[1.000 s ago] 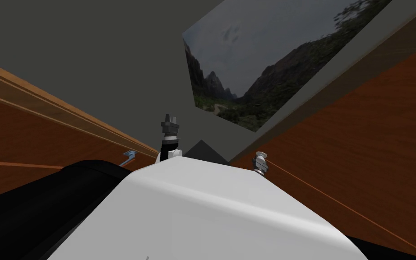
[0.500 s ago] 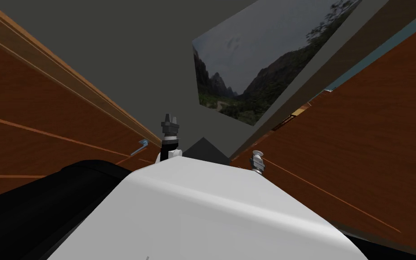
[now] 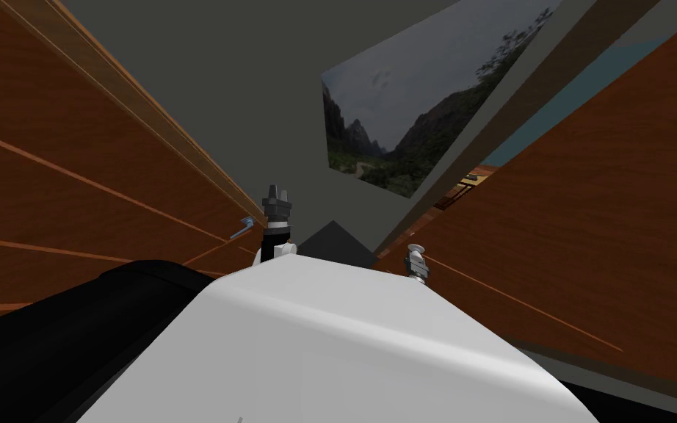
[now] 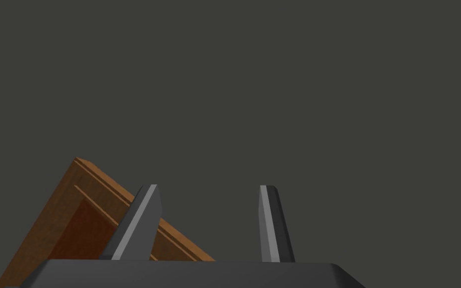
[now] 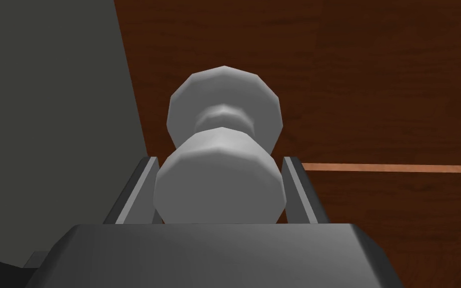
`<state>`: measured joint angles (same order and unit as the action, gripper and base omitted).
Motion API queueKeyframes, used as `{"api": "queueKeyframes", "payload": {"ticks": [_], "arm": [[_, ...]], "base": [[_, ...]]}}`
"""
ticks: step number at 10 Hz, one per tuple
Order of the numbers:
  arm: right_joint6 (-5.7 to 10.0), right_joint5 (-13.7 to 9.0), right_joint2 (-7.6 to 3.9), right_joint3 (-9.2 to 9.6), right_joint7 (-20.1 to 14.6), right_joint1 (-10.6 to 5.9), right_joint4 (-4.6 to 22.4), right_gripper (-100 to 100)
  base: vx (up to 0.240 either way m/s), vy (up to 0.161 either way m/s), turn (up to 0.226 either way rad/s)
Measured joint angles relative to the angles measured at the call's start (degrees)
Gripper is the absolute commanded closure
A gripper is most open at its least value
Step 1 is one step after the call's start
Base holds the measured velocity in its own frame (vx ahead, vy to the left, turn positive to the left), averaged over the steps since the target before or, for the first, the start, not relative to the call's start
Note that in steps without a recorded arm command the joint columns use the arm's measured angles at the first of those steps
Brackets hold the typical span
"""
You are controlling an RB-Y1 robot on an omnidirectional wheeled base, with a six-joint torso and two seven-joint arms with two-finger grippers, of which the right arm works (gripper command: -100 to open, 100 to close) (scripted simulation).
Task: Pull the door open
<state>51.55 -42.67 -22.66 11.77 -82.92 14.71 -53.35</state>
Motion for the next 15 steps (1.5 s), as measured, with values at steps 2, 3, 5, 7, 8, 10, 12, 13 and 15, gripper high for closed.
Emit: {"api": "queueKeyframes", "payload": {"ticks": [2, 3, 5, 7, 8, 10, 12, 13, 15], "arm": [[0.57, 0.72, -0.75, 1.4, -0.81, 0.66, -0.91, 100], [1.26, 1.29, -1.27, 2.4, -1.58, 0.67, -0.59, 100], [2.0, 2.28, -2.19, 4.34, -2.76, 1.5, -1.26, 100], [2.46, 2.85, -2.53, 5.47, -3.47, 1.81, -1.08, 100], [2.94, 3.15, -3.04, 6.02, -4.05, 2.03, -0.89, 100], [4.31, 3.9, -4.34, 7.28, -5.51, 2.68, -1.26, 100], [5.57, 4.74, -5.49, 8.78, -6.93, 3.55, -1.17, 100], [6.43, 5.13, -6.12, 9.43, -7.75, 3.82, -0.8, 100], [6.9, 5.5, -6.59, 10.18, -8.49, 4.38, -0.77, 100]], "base": [[-0.234, -0.02, 0.089], [-0.256, -0.014, 0.069], [-0.251, -0.026, 0.074], [-0.156, -0.012, 0.083], [-0.286, -0.051, 0.168], [-0.276, -0.02, 0.114], [-0.248, -0.011, 0.124], [-0.239, -0.015, 0.088], [-0.133, -0.021, 0.079]]}}
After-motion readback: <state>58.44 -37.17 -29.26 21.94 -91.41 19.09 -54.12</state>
